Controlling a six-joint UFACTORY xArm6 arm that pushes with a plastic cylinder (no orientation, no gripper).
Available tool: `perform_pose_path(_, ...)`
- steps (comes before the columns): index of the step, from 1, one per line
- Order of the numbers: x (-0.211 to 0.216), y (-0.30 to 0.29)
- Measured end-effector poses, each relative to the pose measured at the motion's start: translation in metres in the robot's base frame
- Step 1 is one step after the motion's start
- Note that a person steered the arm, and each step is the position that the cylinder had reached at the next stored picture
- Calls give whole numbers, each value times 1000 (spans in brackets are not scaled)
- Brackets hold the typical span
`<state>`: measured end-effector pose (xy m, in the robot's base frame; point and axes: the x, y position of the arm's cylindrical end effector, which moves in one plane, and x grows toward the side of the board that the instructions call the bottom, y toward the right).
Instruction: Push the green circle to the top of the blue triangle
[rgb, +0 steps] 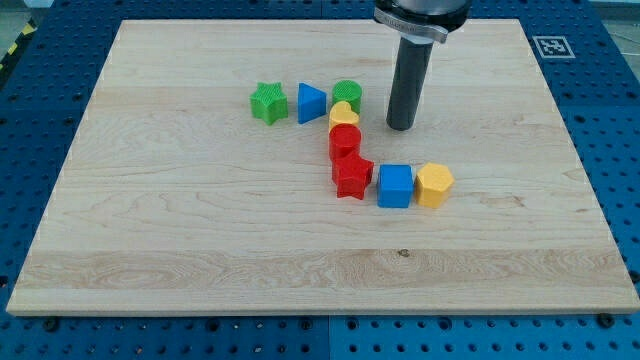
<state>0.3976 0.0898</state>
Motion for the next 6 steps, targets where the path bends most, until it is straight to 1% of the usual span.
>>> perform_pose_path(2,-20,-19)
perform_pose_path(6,-20,-31)
